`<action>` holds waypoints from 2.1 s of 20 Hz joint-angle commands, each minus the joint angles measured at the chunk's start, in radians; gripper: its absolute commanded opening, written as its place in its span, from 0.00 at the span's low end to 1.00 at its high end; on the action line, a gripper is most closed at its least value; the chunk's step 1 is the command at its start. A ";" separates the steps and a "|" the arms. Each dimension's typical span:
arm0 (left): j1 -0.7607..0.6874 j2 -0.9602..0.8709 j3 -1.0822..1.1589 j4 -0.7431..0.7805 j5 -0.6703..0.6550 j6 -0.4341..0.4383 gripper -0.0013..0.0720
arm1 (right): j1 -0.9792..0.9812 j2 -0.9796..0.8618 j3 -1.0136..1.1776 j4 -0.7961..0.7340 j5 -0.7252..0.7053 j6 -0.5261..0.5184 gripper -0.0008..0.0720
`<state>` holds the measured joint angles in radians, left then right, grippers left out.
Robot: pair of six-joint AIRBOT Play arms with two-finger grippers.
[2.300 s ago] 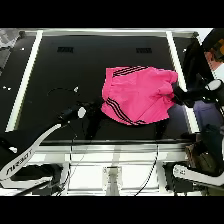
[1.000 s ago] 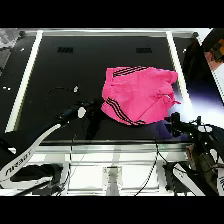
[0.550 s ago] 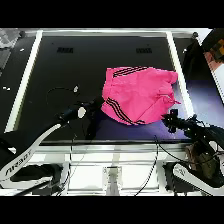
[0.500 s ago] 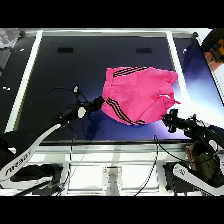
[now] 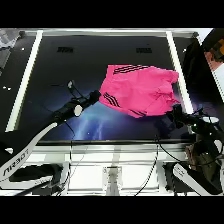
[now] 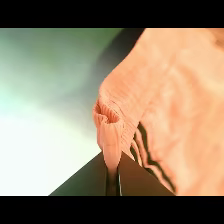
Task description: Fold the clothes and pants, and hang the long-sleeved shirts on hangers.
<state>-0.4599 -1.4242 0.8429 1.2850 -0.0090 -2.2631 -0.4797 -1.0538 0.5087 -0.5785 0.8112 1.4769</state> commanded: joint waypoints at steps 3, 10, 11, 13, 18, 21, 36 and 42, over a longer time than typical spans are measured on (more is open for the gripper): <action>0.056 0.087 0.066 0.130 0.124 0.003 0.05 | 0.001 0.061 0.250 -0.027 0.058 -0.006 0.03; -0.024 0.096 0.206 0.129 0.269 -0.015 0.05 | 0.173 0.055 0.472 -0.020 0.039 0.078 0.02; -0.034 0.096 0.208 0.129 0.275 -0.015 0.05 | 0.209 0.055 0.472 -0.020 -0.006 0.092 0.02; -0.039 0.096 0.208 0.129 0.367 -0.015 0.05 | 0.269 0.055 0.472 -0.020 -0.109 0.132 0.02; 0.016 0.094 0.304 0.129 0.456 -0.014 0.05 | 0.319 0.049 0.553 0.009 -0.246 0.139 0.02; 0.052 0.070 0.415 0.129 0.433 -0.011 0.05 | 0.319 -0.006 0.705 0.009 -0.203 0.138 0.02; 0.074 -0.097 0.636 0.263 -0.097 0.087 0.04 | 0.375 -0.365 1.124 -0.086 0.040 0.138 0.02; 0.077 0.016 0.502 0.272 -0.224 0.148 0.04 | 0.385 -0.260 0.910 -0.138 0.166 0.079 0.02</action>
<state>-0.3855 -1.4681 1.4155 1.5421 -0.1421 -2.1681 -0.0982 -1.3640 1.5211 -0.6914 0.9134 1.5883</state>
